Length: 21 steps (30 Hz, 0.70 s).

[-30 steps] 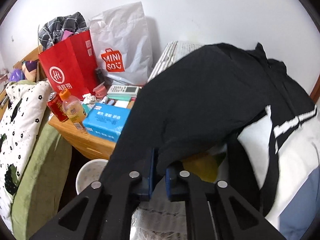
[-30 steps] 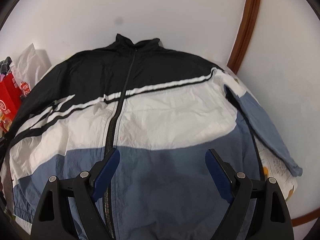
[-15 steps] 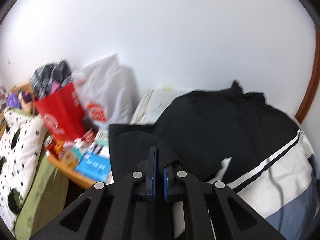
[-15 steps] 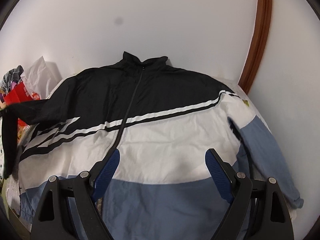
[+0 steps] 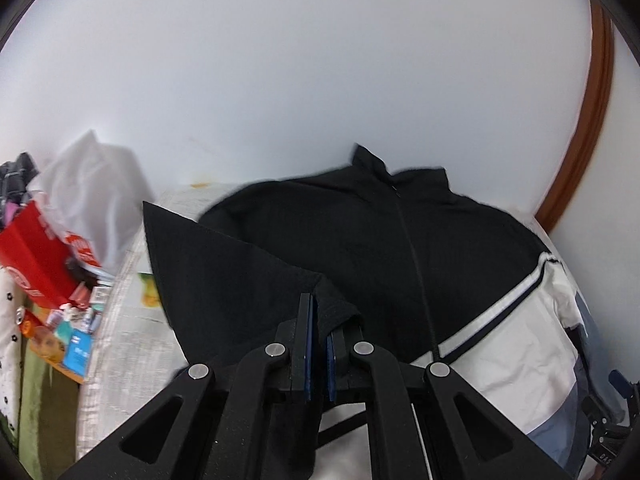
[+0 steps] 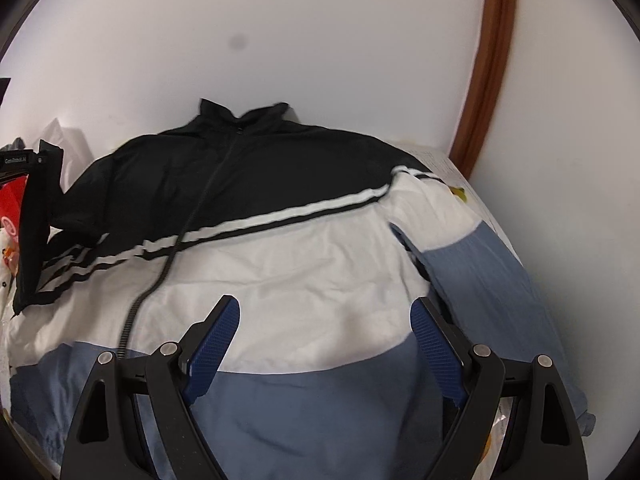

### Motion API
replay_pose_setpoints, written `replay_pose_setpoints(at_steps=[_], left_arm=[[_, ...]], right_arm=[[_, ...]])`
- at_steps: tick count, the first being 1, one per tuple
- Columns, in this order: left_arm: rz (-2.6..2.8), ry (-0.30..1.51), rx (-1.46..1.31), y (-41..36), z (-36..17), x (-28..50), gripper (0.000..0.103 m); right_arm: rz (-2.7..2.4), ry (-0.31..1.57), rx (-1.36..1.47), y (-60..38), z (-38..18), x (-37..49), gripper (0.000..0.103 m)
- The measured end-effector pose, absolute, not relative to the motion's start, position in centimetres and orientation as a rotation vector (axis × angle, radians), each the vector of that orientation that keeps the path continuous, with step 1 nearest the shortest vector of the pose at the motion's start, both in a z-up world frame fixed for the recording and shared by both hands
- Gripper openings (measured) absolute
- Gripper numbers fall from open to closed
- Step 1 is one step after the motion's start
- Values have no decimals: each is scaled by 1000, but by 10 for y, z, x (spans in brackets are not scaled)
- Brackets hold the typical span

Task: Fold large clothes
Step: 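Grasp the black sleeve edge of the jacket with the left gripper, then fold the black sleeve over the jacket body with the left gripper, release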

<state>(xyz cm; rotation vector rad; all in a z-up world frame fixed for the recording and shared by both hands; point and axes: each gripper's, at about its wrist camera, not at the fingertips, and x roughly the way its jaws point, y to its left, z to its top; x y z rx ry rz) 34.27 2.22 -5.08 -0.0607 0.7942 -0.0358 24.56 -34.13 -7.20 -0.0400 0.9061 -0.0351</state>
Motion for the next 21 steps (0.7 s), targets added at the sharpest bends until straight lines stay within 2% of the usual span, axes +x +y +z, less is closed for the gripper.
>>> replay_pose_setpoints(at_steps=[12, 14, 16, 17, 19, 21], left_arm=[[-72, 914, -60, -5, -83, 351, 6], [-101, 928, -70, -7, -82, 350, 13], [-124, 933, -61, -9, -79, 342, 34], [-127, 927, -53, -10, -77, 338, 39], [-152, 905, -41, -10, -72, 325, 63], [-202, 887, -56, -6, -65, 312, 72]], right_arm=[[-65, 932, -19, -363, -90, 250, 87], [-60, 922, -18, -360, -87, 250, 87], [-56, 913, -17, -355, -84, 251, 87], [-50, 906, -18, -352, -82, 252, 87], [-28, 894, -14, -344, -77, 254, 86], [10, 891, -12, -332, -73, 258, 76]])
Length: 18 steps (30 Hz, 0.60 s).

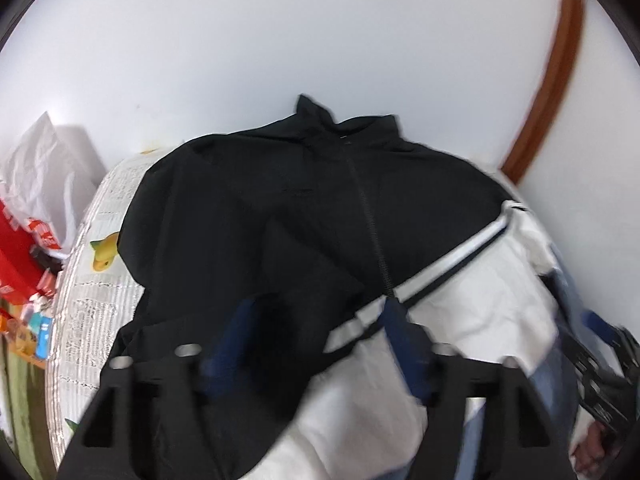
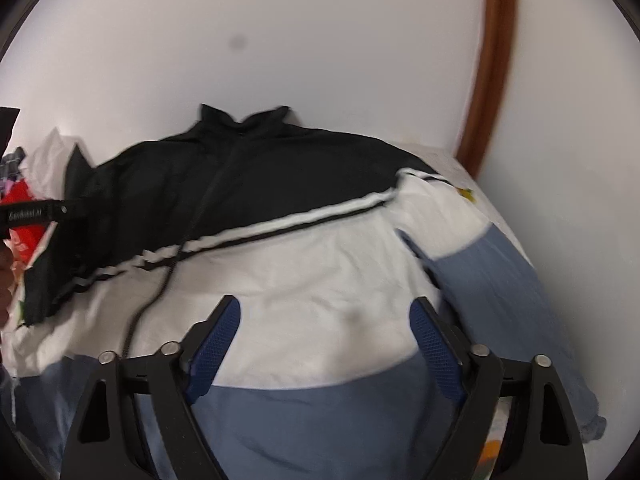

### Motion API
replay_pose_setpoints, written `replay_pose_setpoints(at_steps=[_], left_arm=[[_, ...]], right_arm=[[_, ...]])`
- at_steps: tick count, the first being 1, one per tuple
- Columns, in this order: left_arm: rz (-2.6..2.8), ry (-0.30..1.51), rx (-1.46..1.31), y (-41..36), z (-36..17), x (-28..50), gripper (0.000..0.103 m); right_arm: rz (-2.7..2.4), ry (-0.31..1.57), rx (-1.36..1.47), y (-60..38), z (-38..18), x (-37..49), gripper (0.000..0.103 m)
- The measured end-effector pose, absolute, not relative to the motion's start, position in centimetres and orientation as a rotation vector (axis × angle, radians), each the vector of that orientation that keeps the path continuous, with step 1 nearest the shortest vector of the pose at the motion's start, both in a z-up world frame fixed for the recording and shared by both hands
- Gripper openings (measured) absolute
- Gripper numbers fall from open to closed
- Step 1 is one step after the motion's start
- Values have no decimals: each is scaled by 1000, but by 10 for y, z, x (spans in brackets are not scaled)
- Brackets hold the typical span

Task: Fold large clothes
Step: 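Fold the black sleeve over the jacket body with the left gripper, release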

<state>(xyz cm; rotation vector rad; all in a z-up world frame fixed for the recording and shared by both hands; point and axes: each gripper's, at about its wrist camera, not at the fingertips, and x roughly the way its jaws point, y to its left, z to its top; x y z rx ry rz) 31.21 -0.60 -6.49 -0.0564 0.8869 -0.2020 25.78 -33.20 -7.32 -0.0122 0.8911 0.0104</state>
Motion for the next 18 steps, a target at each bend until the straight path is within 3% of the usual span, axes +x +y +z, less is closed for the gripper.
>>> replay_pose_setpoints(at_steps=[2, 5, 10, 14, 18], left_arm=[[-214, 882, -70, 0, -60, 303, 72], [-198, 850, -85, 21, -50, 285, 75], [-64, 829, -58, 73, -52, 270, 80], [37, 868, -73, 119, -72, 258, 80], [64, 912, -108, 151, -102, 244, 80]], right_arm=[[60, 891, -27, -316, -69, 264, 59], [114, 874, -68, -288, -62, 274, 55], [198, 812, -141, -232, -49, 291, 57], [324, 828, -133, -192, -54, 310, 70], [424, 861, -146, -152, -71, 333, 70]])
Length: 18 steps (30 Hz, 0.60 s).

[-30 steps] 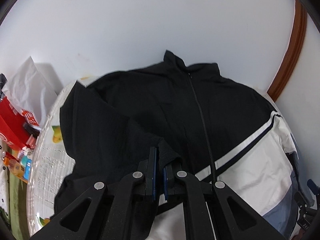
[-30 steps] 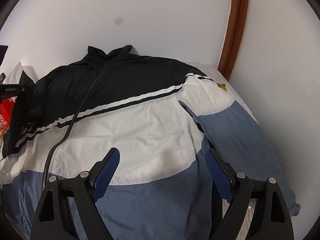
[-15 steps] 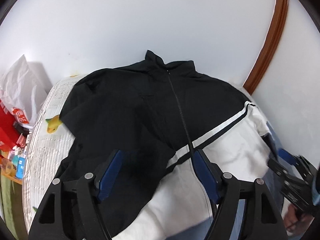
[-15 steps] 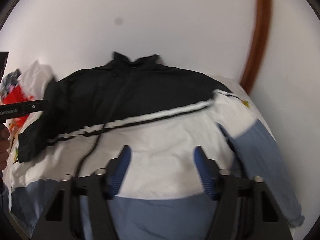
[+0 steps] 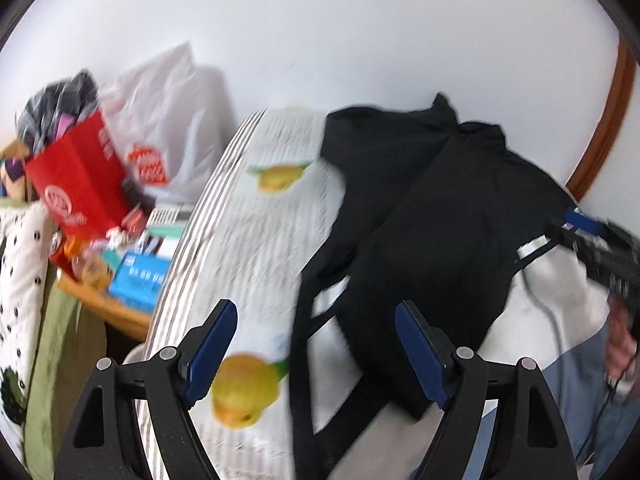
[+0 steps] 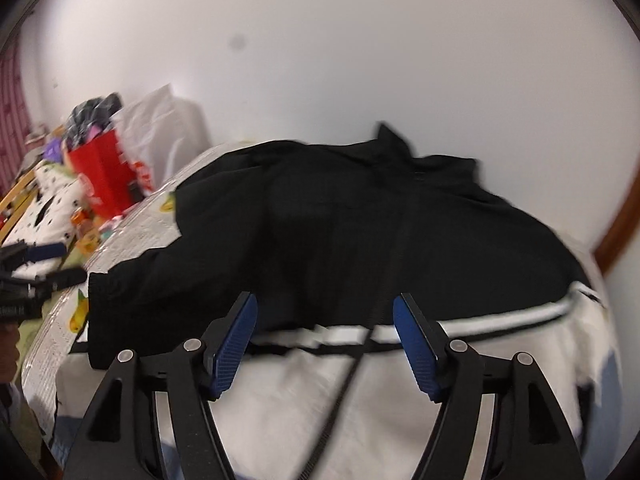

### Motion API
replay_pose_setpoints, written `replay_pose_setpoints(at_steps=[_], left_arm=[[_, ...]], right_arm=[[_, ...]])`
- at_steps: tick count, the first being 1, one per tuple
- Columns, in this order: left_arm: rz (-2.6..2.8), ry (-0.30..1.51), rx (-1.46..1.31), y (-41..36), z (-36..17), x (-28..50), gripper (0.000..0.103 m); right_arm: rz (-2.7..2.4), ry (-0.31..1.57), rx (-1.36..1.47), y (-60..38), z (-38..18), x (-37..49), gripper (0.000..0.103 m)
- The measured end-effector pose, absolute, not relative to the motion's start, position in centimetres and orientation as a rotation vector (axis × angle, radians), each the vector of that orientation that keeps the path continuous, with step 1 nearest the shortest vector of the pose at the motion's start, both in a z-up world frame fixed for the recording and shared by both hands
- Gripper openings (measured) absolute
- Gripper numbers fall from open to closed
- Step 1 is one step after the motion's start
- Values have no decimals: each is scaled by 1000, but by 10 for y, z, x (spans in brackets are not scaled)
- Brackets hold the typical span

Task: Fold large clothes
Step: 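Fold the black sleeve over the jacket body with the left gripper, release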

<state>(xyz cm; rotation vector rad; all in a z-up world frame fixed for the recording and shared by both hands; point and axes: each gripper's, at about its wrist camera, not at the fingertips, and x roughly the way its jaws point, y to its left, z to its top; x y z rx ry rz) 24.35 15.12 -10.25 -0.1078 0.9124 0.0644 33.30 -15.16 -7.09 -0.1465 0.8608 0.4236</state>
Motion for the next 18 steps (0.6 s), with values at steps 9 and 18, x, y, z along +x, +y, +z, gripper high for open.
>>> replay_pose_setpoints(at_steps=[9, 18], left_arm=[[-41, 927, -189, 172, -149, 214, 80], [-69, 931, -218, 168, -166, 218, 80]], right_arm=[[591, 914, -95, -97, -99, 392, 70], [700, 1011, 38, -75, -134, 444, 17]])
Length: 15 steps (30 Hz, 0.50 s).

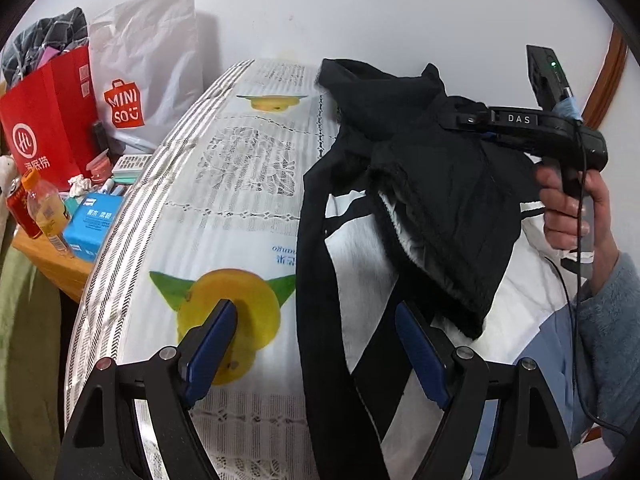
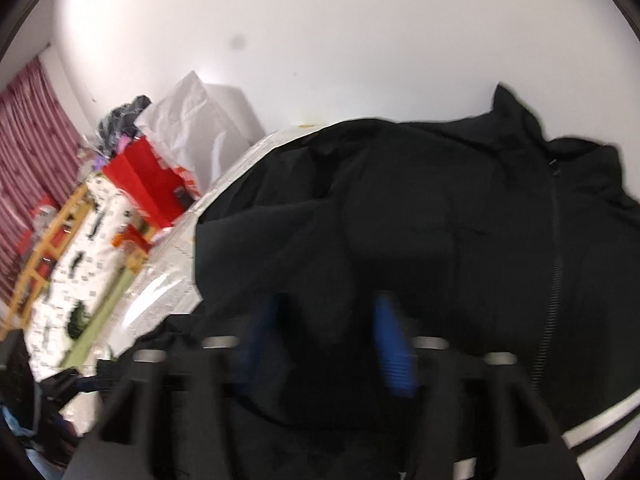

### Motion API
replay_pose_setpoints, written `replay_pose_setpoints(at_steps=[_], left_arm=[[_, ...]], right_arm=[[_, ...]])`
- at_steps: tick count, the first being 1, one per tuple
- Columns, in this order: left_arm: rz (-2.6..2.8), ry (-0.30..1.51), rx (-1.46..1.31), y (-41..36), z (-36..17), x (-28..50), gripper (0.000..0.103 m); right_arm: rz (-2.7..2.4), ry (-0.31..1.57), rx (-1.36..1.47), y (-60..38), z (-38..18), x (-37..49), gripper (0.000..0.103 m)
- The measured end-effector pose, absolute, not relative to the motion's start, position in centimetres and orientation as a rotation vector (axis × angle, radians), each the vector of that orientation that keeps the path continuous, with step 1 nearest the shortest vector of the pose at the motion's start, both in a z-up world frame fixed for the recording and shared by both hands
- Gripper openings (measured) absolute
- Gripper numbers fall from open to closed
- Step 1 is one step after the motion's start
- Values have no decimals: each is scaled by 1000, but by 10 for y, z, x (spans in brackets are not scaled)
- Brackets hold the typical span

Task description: Fold large clothes

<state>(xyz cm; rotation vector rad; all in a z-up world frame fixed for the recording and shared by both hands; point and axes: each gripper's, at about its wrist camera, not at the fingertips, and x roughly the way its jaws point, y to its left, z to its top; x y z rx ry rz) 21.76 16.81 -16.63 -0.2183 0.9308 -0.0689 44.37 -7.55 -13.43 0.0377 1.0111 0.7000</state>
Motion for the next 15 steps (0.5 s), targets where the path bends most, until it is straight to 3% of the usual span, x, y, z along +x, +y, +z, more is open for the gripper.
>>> replay_pose_setpoints(at_steps=[1, 10, 15], left_arm=[[-61, 932, -217, 167, -166, 219, 80], [10, 948, -172, 163, -166, 230, 80], [22, 962, -181, 161, -166, 233, 80]], right_arm=[[714, 1012, 54, -78, -134, 445, 4], [462, 763, 63, -155, -75, 429, 3], [295, 835, 40, -187, -87, 446, 4]])
